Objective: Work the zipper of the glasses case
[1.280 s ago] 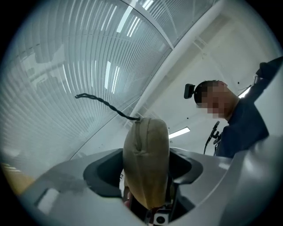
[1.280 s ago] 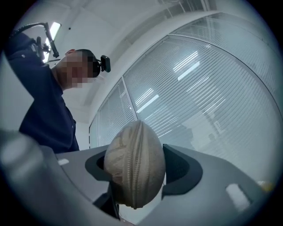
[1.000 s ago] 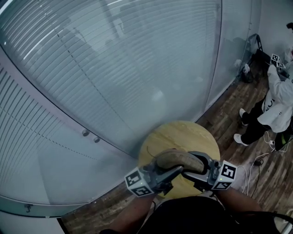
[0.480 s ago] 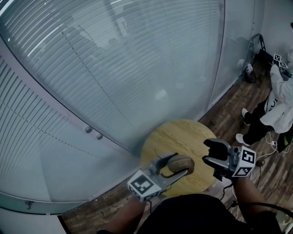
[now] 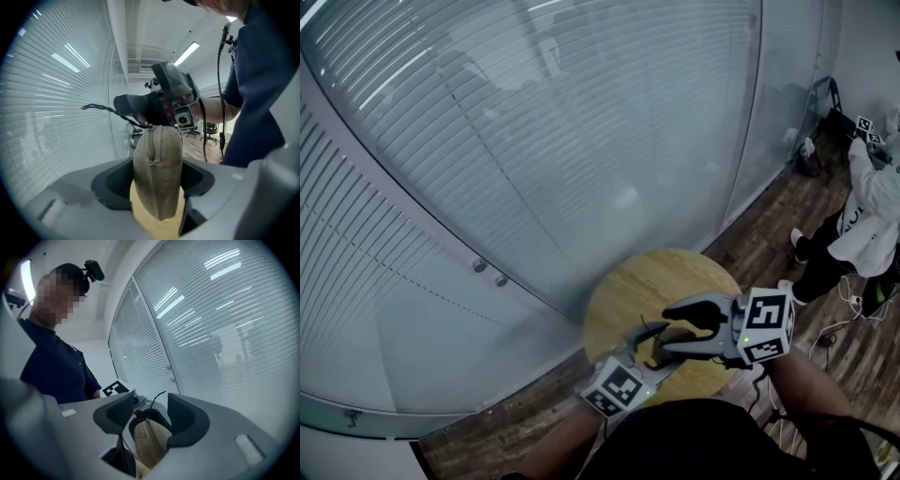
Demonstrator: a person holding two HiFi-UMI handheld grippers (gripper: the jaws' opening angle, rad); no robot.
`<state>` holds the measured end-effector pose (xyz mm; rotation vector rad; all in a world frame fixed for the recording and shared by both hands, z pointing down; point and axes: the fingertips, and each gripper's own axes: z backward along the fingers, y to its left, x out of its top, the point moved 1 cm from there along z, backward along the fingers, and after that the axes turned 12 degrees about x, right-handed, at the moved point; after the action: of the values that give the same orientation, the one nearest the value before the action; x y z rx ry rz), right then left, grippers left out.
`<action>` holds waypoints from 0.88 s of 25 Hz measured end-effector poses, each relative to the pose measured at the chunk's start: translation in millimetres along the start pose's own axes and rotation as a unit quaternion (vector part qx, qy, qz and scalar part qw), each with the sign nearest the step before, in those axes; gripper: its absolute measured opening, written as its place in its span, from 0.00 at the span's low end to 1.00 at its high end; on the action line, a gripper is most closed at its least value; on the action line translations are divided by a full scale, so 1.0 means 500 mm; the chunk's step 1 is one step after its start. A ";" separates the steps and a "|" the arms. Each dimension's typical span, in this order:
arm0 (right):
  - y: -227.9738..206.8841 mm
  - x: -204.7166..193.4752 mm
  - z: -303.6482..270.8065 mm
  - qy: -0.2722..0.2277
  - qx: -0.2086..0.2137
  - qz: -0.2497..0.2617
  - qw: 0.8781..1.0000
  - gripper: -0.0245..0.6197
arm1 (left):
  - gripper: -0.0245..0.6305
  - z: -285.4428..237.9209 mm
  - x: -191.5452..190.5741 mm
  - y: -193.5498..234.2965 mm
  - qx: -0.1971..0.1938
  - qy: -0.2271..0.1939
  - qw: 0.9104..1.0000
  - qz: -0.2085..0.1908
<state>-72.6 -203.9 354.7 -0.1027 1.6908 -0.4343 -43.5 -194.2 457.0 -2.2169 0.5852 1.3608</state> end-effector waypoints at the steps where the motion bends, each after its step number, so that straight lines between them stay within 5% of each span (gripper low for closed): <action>1: 0.001 -0.005 -0.009 0.005 0.011 -0.009 1.000 0.40 | 0.48 -0.001 -0.002 -0.008 -0.008 0.004 1.000 -0.003; 4: -0.004 -0.023 -0.037 0.026 0.046 -0.044 0.998 0.40 | 0.48 0.001 -0.005 -0.015 -0.021 0.009 1.000 -0.013; 8: -0.023 -0.047 -0.040 0.062 0.038 -0.068 0.995 0.38 | 0.48 -0.001 -0.016 -0.021 -0.019 0.020 0.999 -0.030; 10: -0.026 -0.050 -0.039 0.072 0.035 -0.061 0.995 0.20 | 0.48 -0.006 -0.028 -0.026 -0.019 0.030 0.999 -0.035; 14: -0.024 -0.049 -0.050 0.081 0.047 -0.050 0.994 0.11 | 0.48 -0.004 -0.044 -0.025 -0.028 0.043 0.998 -0.025; 18: -0.005 -0.030 -0.033 0.043 0.056 -0.031 0.997 0.05 | 0.48 0.007 -0.013 -0.030 -0.047 0.023 0.999 -0.005; 22: 0.025 0.021 0.000 -0.034 0.098 0.029 0.994 0.05 | 0.48 0.039 0.031 -0.031 -0.108 -0.025 0.991 0.069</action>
<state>-72.0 -195.8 340.7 0.0749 1.5723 -0.5441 -41.7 -172.2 437.8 -2.3393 0.6066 1.6138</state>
